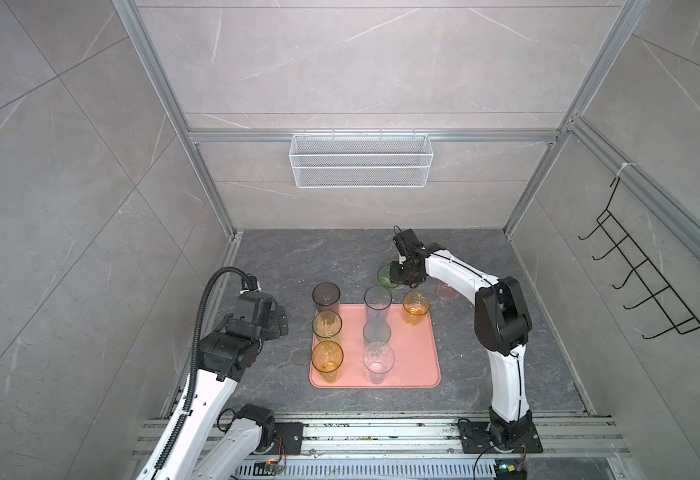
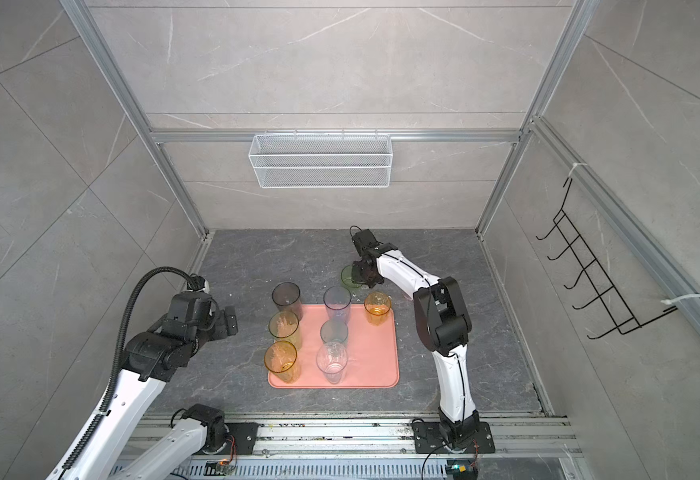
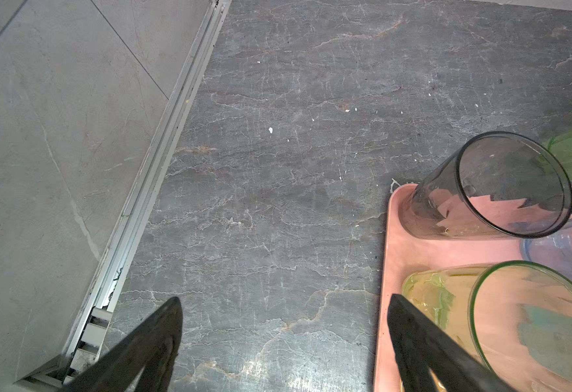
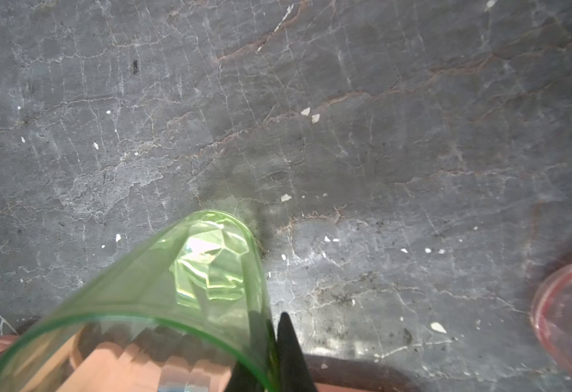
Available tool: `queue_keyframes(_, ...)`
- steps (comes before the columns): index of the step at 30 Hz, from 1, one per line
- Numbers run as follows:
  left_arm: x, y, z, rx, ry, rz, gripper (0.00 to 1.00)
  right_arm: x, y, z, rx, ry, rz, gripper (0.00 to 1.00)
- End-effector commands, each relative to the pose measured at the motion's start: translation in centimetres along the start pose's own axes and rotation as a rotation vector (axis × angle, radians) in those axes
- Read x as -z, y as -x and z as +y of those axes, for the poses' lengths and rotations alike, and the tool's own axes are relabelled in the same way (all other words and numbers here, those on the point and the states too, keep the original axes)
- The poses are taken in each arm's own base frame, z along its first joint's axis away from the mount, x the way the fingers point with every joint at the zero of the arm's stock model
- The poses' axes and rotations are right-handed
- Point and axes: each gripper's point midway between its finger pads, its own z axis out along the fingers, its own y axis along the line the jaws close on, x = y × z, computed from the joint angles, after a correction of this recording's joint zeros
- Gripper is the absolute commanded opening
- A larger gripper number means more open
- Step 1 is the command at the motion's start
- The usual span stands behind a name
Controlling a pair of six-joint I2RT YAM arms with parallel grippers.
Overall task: Place the glasses into the tray
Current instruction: 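Lower the right gripper onto the green glass rim and close, then lift the green glass and carry it over the tray corner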
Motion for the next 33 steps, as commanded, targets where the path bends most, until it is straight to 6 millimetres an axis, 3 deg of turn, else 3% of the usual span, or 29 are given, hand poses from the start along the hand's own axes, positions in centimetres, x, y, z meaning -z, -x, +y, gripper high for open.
queue_keyframes(1, -0.1, 0.2, -0.1, -0.001, -0.004, -0.009, 0.95, 0.7, 0.8, 0.4, 0.003, 0.01, -0.021, 0.0)
queue_keyframes(12, -0.1, 0.2, -0.1, 0.0, -0.004, -0.008, 0.95, 4.7, 2.1, -0.3, 0.037, -0.032, -0.085, 0.0)
queue_keyframes(24, -0.2, 0.2, -0.1, -0.002, -0.002, -0.002, 0.95, 13.0, 3.3, -1.4, 0.07, -0.088, -0.176, 0.0)
queue_keyframes(33, -0.2, 0.2, -0.1, -0.001, -0.001, -0.002, 0.95, 18.5, 1.4, -1.5, 0.109, -0.076, -0.164, 0.0)
